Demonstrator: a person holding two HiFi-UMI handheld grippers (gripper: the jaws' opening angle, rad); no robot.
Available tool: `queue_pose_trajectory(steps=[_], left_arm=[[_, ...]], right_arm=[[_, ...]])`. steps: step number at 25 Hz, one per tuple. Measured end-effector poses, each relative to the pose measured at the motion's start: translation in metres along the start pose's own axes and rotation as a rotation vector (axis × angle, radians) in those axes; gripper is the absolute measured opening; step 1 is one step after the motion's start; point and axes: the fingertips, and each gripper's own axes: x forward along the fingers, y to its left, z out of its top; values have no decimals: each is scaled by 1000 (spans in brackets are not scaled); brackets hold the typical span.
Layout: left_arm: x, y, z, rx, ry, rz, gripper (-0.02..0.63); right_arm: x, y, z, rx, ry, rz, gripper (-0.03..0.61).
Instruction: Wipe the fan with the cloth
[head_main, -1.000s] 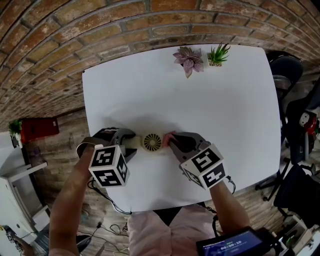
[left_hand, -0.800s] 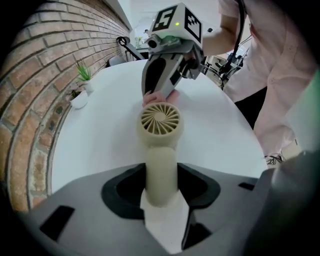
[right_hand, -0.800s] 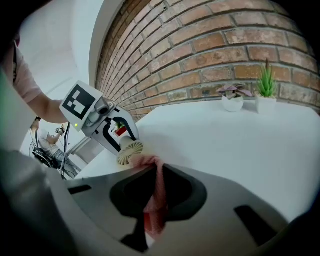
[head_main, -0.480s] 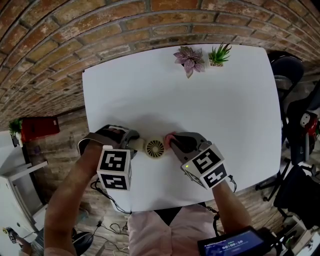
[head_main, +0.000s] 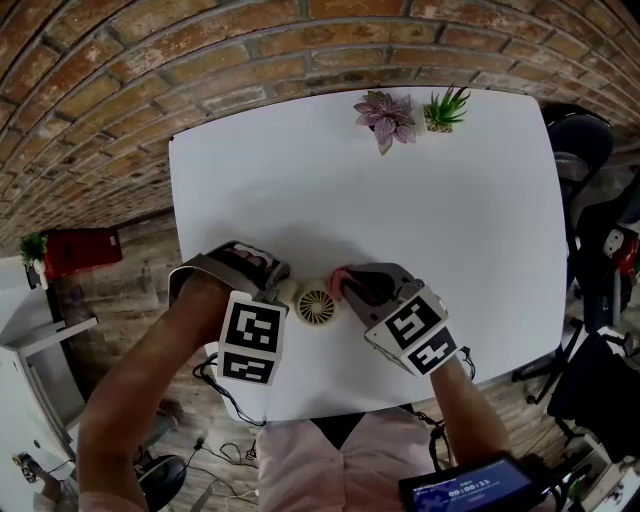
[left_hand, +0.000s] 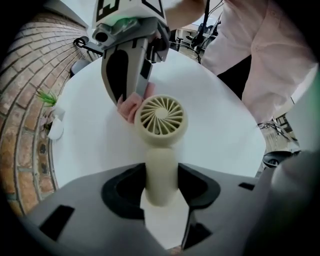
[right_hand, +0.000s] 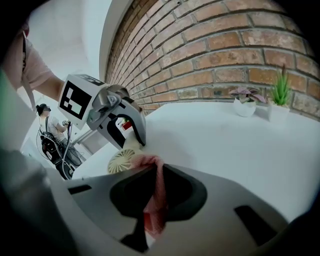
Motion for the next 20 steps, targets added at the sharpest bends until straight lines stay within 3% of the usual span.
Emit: queue_pose_trajectory(steps=[10,20], left_arm=[[2,-1,3,45,16,-19,198],[2,-1,3,45,18,-29,198]], right_arm=[[1,0,11,-70,-19,55,38],[14,6,25,-253,-16,204,38]])
